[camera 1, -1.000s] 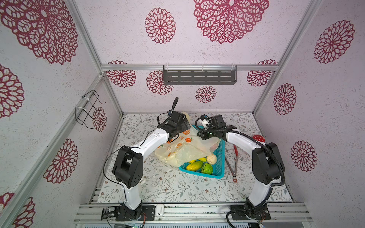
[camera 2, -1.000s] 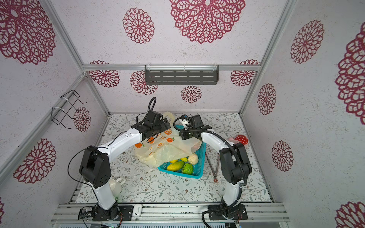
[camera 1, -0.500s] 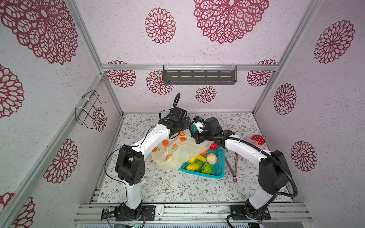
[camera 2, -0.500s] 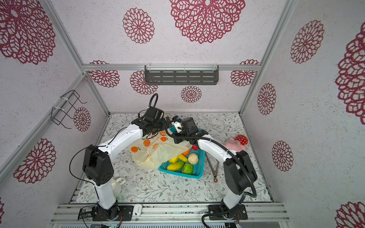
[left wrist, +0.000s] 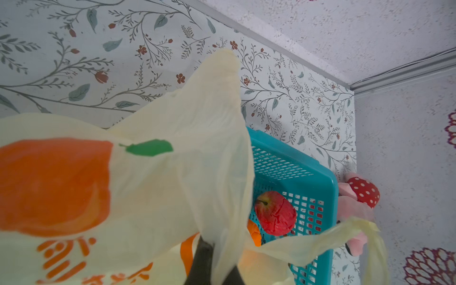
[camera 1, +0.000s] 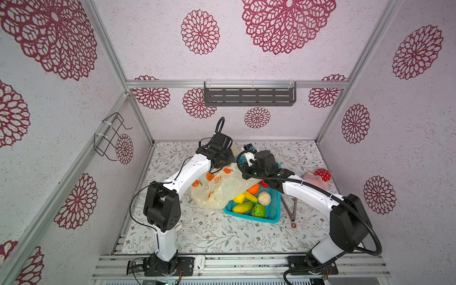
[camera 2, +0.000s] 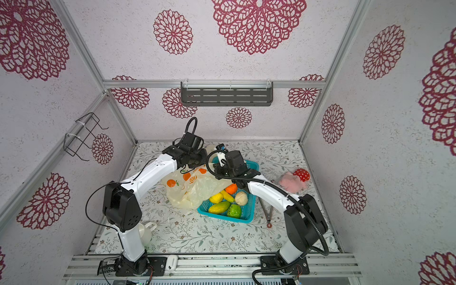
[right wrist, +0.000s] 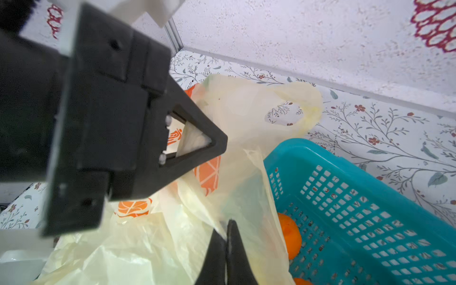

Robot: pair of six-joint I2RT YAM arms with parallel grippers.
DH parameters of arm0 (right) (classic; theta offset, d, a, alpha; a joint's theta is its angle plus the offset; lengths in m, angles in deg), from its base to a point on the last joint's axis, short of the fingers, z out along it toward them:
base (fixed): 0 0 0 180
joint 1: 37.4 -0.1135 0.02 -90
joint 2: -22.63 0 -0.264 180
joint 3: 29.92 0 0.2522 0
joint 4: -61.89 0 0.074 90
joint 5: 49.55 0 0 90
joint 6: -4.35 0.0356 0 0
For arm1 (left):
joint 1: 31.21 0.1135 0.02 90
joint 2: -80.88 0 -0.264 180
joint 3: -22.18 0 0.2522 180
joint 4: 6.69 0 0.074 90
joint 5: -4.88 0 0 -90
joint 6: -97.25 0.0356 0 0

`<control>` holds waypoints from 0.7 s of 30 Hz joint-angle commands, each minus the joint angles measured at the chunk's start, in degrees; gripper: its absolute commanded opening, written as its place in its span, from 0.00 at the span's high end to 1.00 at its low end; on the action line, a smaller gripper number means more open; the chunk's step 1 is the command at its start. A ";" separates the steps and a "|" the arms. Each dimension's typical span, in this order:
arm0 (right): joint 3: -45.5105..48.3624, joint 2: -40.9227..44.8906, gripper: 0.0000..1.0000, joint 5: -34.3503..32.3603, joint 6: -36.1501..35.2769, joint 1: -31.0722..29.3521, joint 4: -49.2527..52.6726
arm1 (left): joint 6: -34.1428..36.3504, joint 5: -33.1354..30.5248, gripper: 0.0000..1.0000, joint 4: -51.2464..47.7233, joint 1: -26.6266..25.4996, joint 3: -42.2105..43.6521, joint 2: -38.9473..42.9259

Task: Place the fruits into the plastic bag

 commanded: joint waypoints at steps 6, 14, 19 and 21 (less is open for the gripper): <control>3.49 9.26 0.36 -5.04 7.84 -0.32 -8.52 | 11.34 2.88 1.00 10.47 5.46 5.81 8.88; 2.85 18.12 0.16 -14.68 7.81 3.26 -9.07 | 26.01 7.66 1.00 12.51 8.00 11.64 16.20; 1.98 18.16 0.15 -16.63 14.85 9.98 -1.77 | 31.02 9.96 1.00 13.28 8.67 14.97 20.24; 2.56 17.81 0.15 -16.92 17.56 11.81 1.56 | 31.40 10.67 1.00 13.76 9.42 16.23 21.56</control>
